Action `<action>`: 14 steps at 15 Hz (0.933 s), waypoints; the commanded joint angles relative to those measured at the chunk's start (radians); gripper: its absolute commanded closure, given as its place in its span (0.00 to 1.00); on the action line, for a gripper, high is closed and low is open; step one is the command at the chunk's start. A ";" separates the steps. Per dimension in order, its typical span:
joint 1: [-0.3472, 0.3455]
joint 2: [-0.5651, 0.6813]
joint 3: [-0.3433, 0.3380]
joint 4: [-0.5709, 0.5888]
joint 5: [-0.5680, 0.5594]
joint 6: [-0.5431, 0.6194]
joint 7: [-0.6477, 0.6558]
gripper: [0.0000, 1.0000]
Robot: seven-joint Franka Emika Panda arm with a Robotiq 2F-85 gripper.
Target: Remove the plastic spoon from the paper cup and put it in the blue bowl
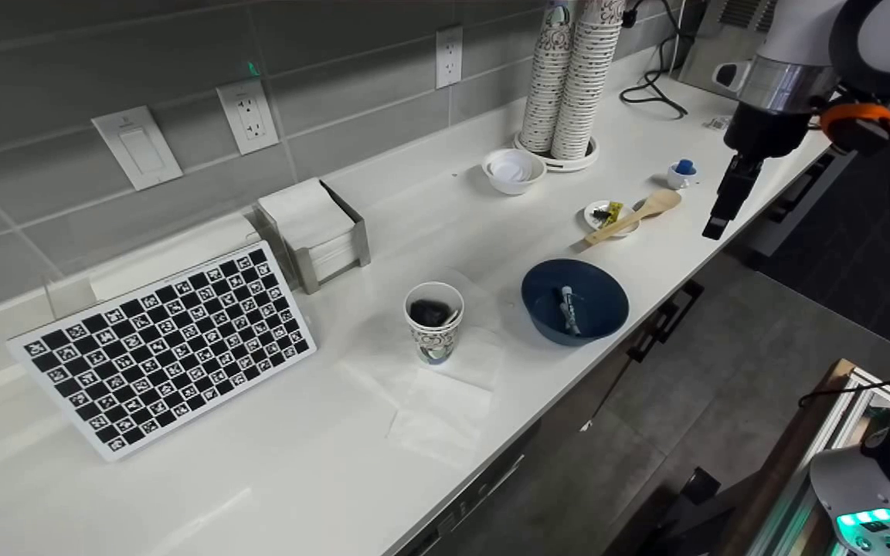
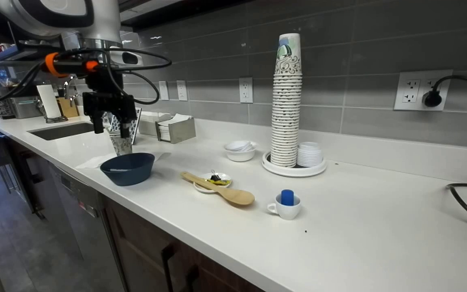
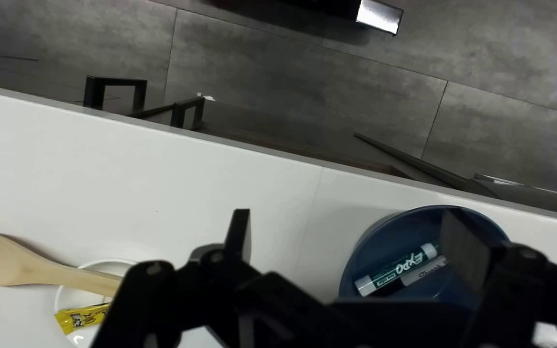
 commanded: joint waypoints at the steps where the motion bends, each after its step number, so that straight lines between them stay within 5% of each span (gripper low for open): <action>1: 0.002 0.000 -0.001 0.001 -0.001 -0.002 0.001 0.00; 4: 0.045 0.031 0.064 -0.009 0.050 0.027 0.093 0.00; 10: 0.256 0.133 0.244 0.052 0.216 0.106 0.116 0.00; 14: 0.230 0.300 0.364 0.217 0.131 0.143 0.456 0.00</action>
